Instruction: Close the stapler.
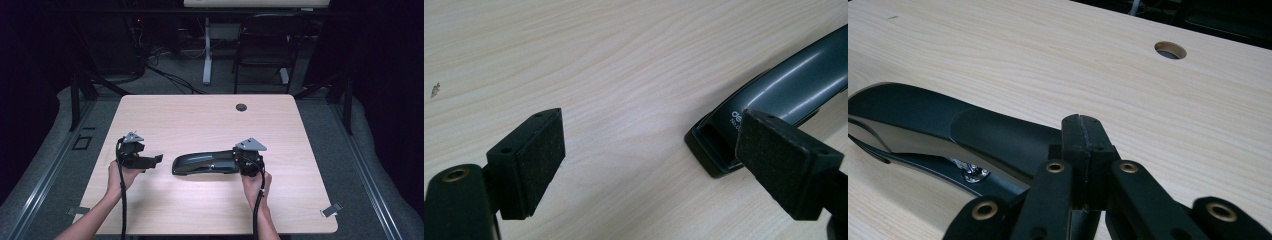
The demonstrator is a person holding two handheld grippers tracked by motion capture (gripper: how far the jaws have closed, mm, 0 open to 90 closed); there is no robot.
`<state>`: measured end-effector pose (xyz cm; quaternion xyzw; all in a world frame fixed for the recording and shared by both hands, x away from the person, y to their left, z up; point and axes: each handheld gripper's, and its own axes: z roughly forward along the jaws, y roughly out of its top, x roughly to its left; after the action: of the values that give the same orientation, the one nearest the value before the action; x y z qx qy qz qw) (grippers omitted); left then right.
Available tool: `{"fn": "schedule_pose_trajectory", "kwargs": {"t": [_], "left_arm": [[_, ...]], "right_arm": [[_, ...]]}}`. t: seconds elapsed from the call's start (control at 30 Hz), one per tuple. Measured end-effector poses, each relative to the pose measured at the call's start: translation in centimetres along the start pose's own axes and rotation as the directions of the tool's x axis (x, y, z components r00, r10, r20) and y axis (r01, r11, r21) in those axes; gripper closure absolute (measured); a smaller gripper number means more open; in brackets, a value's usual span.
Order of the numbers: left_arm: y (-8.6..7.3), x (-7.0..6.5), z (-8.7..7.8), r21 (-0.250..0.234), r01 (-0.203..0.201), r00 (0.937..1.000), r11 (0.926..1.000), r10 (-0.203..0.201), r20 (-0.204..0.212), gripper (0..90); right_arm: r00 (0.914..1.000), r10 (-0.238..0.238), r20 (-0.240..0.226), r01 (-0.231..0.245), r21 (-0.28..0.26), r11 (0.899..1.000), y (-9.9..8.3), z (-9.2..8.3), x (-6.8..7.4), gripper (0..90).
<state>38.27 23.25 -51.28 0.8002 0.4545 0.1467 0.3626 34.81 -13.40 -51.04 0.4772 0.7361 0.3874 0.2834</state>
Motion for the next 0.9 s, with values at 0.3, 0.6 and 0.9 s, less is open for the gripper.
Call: {"fn": "schedule_pose_trajectory", "kwargs": {"t": [0.3, 0.6, 0.9], "left_arm": [[0.0, 0.0, 0.1, -0.006, -0.001, 1.0, 1.0, 0.001, -0.003, 12.7], [0.1, 0.0, 0.1, 0.001, -0.003, 1.0, 1.0, 0.003, 0.001, 12.5], [0.1, -0.1, 0.1, -0.006, -0.003, 1.0, 1.0, 0.003, -0.003, 12.4]], "right_arm": [[0.9999, 0.013, -0.003, -0.013, 0.012, 1.0, -0.6, 0.3, -0.1, 90.0], [0.9996, 0.025, -0.012, -0.025, 0.012, 1.0, -1.3, 0.6, -0.3, 90.0], [0.9995, 0.028, -0.012, -0.027, 0.014, 1.0, -1.3, 0.5, -0.2, 90.0]]}}
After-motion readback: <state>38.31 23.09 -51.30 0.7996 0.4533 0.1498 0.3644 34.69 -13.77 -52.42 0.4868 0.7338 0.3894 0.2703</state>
